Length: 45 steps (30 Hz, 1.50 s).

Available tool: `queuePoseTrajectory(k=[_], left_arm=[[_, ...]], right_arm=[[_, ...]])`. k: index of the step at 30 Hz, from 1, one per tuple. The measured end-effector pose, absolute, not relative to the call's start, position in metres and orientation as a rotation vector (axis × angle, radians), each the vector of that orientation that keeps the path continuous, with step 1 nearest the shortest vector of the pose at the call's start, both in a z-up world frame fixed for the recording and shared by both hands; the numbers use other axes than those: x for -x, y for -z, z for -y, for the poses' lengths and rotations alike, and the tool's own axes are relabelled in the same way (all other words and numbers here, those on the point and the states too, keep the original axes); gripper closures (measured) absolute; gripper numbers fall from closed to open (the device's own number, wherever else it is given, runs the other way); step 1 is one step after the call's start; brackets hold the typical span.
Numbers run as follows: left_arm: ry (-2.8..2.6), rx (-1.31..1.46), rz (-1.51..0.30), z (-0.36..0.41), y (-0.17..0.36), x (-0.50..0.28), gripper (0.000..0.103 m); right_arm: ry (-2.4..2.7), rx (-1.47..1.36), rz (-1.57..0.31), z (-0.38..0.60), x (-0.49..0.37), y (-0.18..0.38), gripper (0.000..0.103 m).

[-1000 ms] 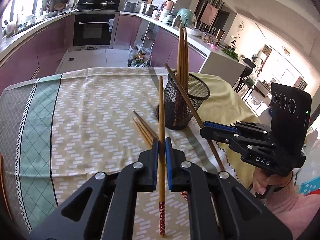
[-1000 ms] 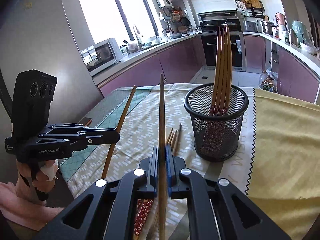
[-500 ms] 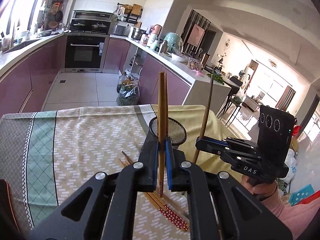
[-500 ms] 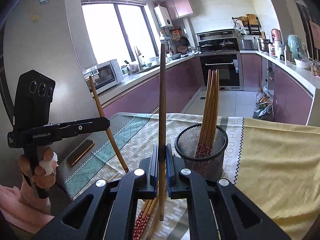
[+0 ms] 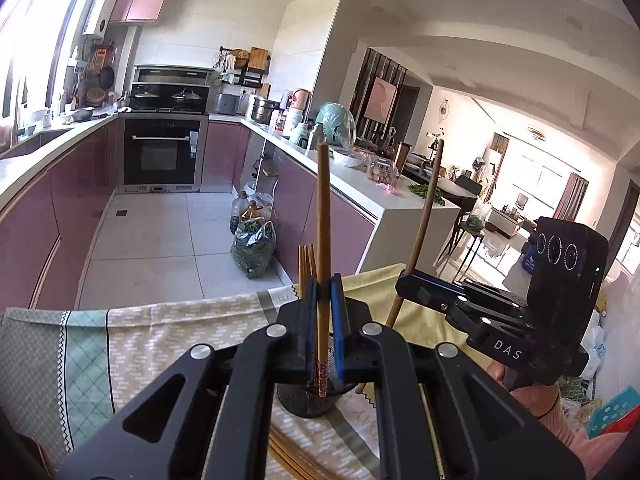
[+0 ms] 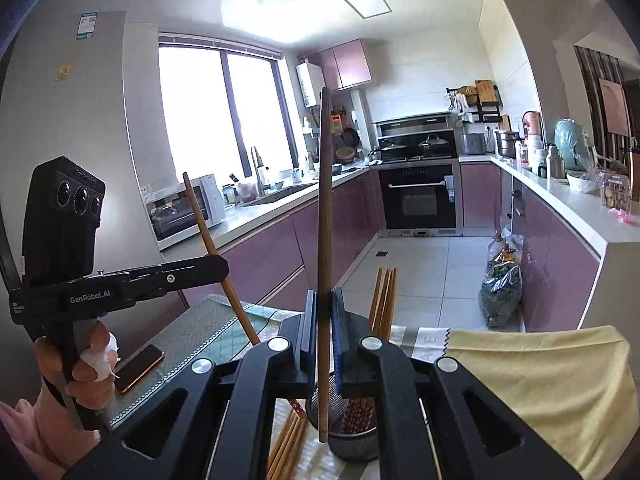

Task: Organize utensils
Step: 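Lift the left gripper's chopstick over the holder while the right gripper carries its chopstick there, then lower both chopsticks into the mesh holder and open both grippers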

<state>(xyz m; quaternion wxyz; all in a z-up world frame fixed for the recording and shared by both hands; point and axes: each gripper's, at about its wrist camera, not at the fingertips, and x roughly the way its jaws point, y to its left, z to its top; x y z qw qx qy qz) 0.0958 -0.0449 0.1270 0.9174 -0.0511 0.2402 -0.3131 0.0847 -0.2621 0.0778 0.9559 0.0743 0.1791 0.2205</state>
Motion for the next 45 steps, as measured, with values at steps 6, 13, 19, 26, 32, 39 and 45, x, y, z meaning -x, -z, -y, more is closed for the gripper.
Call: queuePoseTrajectory(k=[6,13,19,26,32,39,45], left_arm=[[0.617,0.039,-0.520,0.068,-0.126,-0.111,0.096],[0.611,-0.058,-0.680,0.094,-0.083,-0.132,0.096],[0.617,-0.101,-0.743,0.103,-0.062,-0.143,0.095],[0.604,-0.108,-0.783,0.108,-0.046,-0.159,0.095],[0.587,-0.091,-0.788,0.107,-0.038,-0.167,0.082],[0.538,-0.027,-0.714,0.082,-0.032,-0.143,0.062],[0.495,-0.002,-0.653,0.051,-0.027,-0.107,0.054]], right_arm=[[-0.416,-0.150,-0.395,0.261,-0.109,-0.067,0.097],[-0.407,-0.141,-0.511,0.253,-0.129,-0.038,0.097],[-0.400,-0.124,-0.619,0.247,-0.140,-0.017,0.097],[-0.377,-0.146,-0.689,0.248,-0.155,-0.002,0.096],[-0.345,-0.172,-0.701,0.252,-0.160,0.004,0.087],[-0.342,-0.195,-0.645,0.259,-0.137,0.000,0.073],[-0.413,-0.158,-0.579,0.248,-0.098,-0.012,0.066]])
